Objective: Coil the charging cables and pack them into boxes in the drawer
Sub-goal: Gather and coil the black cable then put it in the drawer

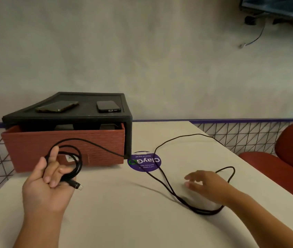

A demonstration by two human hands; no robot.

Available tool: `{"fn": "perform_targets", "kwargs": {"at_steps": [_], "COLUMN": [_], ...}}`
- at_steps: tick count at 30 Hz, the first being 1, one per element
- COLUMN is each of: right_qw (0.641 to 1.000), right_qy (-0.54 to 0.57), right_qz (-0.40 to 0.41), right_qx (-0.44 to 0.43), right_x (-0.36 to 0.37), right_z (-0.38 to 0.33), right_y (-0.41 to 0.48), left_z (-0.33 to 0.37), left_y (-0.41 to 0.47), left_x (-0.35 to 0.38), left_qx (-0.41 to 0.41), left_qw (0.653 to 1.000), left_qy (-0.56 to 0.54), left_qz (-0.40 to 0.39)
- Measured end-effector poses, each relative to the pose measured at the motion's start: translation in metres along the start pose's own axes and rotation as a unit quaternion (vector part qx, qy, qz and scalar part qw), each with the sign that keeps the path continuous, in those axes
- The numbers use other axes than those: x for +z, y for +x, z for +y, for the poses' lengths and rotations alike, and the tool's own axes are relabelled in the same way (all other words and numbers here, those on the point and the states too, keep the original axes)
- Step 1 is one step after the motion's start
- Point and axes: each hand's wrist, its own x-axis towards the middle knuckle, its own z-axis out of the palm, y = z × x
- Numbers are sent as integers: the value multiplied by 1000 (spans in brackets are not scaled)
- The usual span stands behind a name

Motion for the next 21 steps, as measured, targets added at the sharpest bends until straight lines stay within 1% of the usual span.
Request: {"fn": "perform_targets", "kwargs": {"at_steps": [2, 3, 5, 7, 9, 11, 13, 15, 16, 18, 20, 21], "right_qw": [998, 998, 998, 998, 998, 998, 996, 993, 991, 987, 977, 964], "right_qy": [-51, -56, -36, -23, -16, -46, -61, -49, -36, 30, 129, 195], "right_qz": [-17, -9, 30, 48, 41, 29, 64, 111, 131, 156, 168, 168], "right_qx": [-26, -40, -38, -37, -39, -39, -27, -9, -4, -9, -39, -65], "right_x": [20, 25, 26, 24, 26, 30, 35, 36, 37, 37, 37, 37], "right_z": [1, 0, -7, -16, -26, -35, -39, -47, -53, -71, -95, -108], "right_y": [-12, -16, -22, -25, -24, -19, -9, 3, 10, 24, 31, 32], "left_z": [0, 0, 0, 0, 1, 1, 0, -1, -2, -6, -11, -14], "left_y": [0, 0, 0, -1, -1, -2, -3, -4, -5, -9, -15, -18], "left_x": [0, -1, -2, -2, -2, -1, 1, 4, 6, 14, 20, 22], "left_qx": [4, 5, 9, 10, 10, 10, 10, -2, -12, -35, -68, -88], "left_qw": [1000, 1000, 1000, 1000, 1000, 1000, 1000, 1000, 1000, 998, 992, 988], "left_qy": [0, 1, 4, 7, 10, 10, 14, 14, 20, 52, 89, 105], "left_qz": [-3, -5, -7, -5, -3, -3, -3, -8, -14, -29, -55, -68]}}
